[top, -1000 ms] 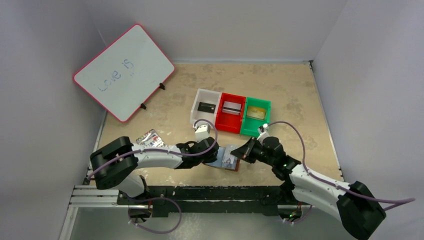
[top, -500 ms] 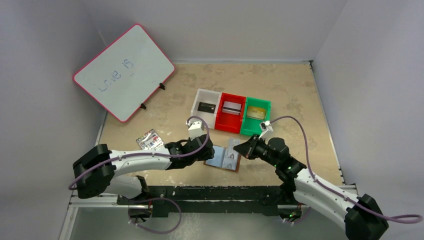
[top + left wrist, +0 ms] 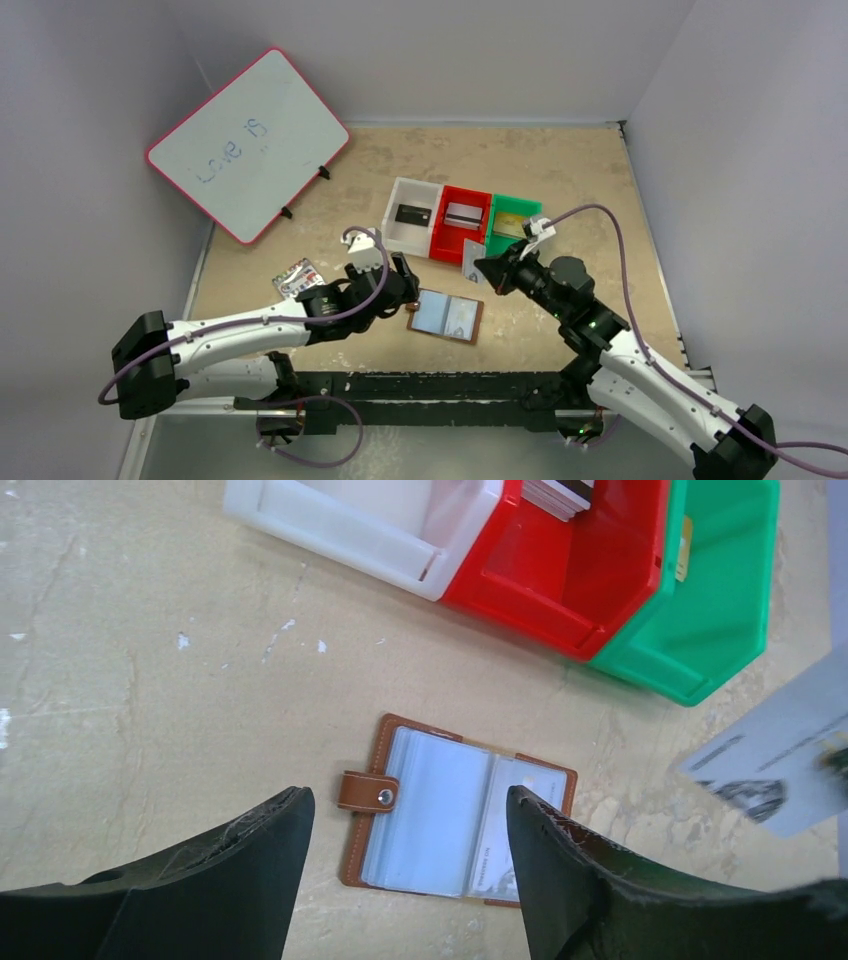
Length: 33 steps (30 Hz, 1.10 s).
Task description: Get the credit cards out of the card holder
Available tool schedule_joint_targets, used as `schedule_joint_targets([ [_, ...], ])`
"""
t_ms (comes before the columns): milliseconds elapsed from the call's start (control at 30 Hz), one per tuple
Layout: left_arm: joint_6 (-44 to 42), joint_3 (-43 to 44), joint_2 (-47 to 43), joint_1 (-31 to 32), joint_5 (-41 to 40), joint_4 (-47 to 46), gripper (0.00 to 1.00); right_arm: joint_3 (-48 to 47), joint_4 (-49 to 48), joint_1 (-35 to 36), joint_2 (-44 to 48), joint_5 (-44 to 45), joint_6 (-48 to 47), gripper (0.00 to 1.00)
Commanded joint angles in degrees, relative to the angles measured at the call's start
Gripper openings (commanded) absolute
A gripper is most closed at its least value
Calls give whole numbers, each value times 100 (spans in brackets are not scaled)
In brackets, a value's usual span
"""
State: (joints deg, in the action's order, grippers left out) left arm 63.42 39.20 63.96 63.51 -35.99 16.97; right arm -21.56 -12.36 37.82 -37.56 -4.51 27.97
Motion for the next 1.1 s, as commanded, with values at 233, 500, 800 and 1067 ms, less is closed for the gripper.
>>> schedule_joint_targets([
  [233,563,99,-218,-55,-936,1355,80,-1670,560,-3,-1308,1293,-2931,0],
  [500,550,71,-368,-124,-983,1629,80,-2468,460,-3,-2511,1514,-3506,0],
  [800,749,-229,-810,-172,-989,1887,81,-3138,532,-3,-3775,1349,-4198,0],
  [1067,983,-421,-1284,-197,-1139,2080,83,-3804,958,-3,-4717,1682,-5104,0],
])
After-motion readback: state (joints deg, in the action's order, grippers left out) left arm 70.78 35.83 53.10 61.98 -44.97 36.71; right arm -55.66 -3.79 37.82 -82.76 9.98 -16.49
